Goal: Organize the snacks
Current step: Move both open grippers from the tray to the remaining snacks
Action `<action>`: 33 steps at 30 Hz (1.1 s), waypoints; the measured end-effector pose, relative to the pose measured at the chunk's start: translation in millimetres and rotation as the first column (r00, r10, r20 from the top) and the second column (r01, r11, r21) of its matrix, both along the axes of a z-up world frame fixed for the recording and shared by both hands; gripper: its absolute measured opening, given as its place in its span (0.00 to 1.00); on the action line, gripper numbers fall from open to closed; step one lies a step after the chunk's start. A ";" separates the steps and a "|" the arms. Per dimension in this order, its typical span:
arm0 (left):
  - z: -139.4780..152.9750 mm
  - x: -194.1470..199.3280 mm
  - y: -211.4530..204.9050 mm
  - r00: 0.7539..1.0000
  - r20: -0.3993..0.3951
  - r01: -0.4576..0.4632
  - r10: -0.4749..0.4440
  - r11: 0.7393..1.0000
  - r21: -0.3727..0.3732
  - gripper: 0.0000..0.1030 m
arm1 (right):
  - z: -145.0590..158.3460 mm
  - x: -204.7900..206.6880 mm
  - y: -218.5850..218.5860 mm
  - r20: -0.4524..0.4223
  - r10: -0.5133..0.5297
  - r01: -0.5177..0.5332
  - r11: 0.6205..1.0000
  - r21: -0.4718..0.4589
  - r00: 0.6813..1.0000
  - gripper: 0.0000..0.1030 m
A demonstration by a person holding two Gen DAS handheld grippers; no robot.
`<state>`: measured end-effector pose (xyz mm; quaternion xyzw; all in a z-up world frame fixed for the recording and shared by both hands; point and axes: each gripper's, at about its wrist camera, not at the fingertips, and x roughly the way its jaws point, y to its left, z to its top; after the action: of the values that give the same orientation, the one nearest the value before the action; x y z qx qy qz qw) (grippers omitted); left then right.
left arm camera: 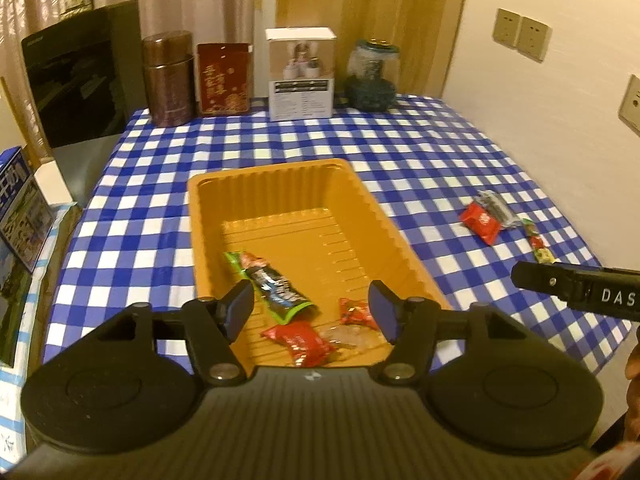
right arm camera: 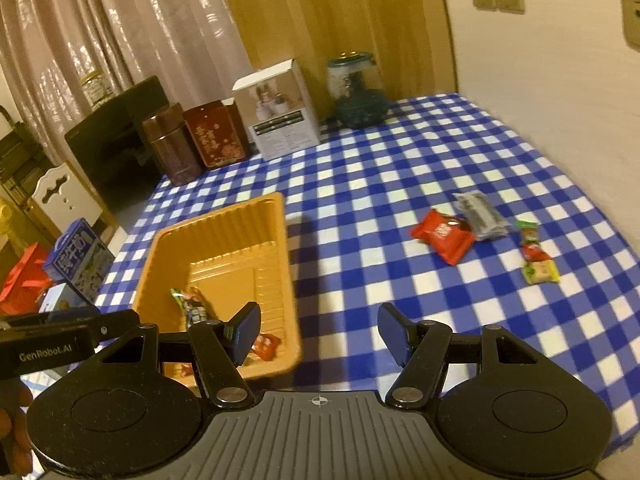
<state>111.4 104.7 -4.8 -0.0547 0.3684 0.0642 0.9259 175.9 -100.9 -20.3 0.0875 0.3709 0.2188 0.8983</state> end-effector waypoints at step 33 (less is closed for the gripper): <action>14.3 42.5 -113.6 0.967 0.046 0.253 -0.252 0.967 -0.019 0.86 | 7.5 -20.5 -121.7 0.060 -0.266 0.268 0.963 -0.030 0.962 0.63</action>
<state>153.9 -8.9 9.6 -0.0200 0.3528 -0.0601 0.9335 155.4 -222.5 -12.8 0.1136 0.3346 0.0910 0.9310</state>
